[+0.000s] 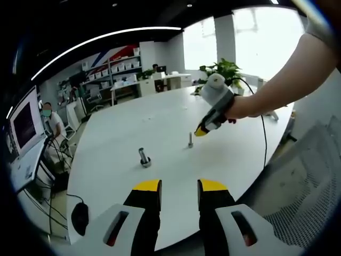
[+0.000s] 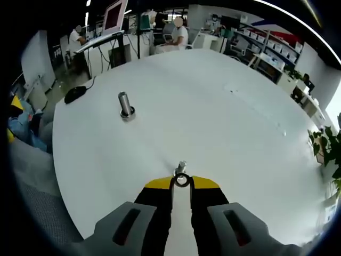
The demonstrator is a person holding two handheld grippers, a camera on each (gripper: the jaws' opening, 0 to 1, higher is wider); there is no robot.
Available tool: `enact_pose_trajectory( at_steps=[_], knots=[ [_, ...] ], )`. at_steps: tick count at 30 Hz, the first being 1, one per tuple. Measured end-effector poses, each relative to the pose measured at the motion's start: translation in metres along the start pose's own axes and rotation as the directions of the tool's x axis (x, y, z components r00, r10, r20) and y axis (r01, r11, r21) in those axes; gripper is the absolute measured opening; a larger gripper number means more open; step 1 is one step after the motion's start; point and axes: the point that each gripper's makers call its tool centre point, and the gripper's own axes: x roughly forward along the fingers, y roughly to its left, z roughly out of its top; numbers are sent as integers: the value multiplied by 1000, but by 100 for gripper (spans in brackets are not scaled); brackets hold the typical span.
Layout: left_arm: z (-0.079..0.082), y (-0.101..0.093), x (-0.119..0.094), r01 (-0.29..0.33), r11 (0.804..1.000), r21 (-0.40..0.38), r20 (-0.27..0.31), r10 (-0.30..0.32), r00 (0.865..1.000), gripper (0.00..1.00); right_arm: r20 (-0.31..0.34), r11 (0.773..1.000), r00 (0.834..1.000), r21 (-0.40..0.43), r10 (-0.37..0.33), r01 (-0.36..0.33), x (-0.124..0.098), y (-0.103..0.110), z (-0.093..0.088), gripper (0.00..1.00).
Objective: Place the washer onto the threaded stud by aligning its center hole with the stud, sliding it down to the base, and recovering from edge contact or off-axis alignment until the washer reaches the visible bottom stop.
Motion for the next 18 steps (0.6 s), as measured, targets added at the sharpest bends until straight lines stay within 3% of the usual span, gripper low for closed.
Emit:
enact_pose_trajectory(
  at_steps=[18],
  knots=[
    [2,1,-1,-4,1000,1,11,4,1000,25,-13,999,1000,-49,-6,6,6,-3,19,14]
  ],
)
